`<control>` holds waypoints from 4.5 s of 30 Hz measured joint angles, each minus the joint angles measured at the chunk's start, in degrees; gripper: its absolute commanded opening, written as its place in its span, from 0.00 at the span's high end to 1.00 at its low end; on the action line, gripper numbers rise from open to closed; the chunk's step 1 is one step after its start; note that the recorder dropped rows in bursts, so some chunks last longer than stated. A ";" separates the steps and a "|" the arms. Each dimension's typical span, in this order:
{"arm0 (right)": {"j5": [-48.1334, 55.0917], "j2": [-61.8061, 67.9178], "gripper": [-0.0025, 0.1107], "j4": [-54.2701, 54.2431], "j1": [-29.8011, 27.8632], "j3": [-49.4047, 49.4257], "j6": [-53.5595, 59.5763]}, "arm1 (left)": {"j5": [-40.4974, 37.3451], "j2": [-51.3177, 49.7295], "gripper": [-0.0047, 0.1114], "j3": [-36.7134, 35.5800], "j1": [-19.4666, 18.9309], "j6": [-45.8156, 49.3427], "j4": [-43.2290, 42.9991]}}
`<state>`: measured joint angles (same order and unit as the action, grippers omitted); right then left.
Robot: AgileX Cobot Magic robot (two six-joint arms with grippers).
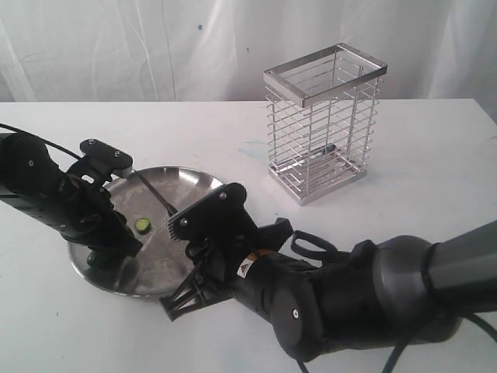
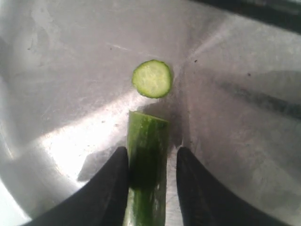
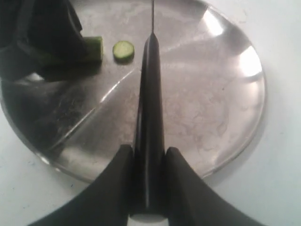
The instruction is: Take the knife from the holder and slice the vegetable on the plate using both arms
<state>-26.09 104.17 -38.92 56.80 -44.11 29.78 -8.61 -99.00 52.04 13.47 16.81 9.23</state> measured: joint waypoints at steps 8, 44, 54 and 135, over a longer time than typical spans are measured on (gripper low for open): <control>0.00 -2.37 0.98 0.00 -0.28 0.00 0.37 | -3.74 0.00 0.62 0.07 0.00 2.88 0.00; 0.79 -2.45 0.98 -1.20 -0.38 0.00 2.48 | -3.01 -0.13 0.81 6.04 4.40 1.72 4.93; 1.87 -3.98 0.98 -12.90 -0.50 0.00 15.49 | 1.19 -5.59 0.81 6.25 6.91 1.72 5.67; 8.13 -10.03 0.98 -34.70 -0.50 5.27 49.06 | -7.84 1.81 0.50 9.24 3.97 1.68 2.88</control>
<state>-17.96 94.14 -73.62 56.30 -38.84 78.84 -16.45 -97.19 61.27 17.44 18.49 12.11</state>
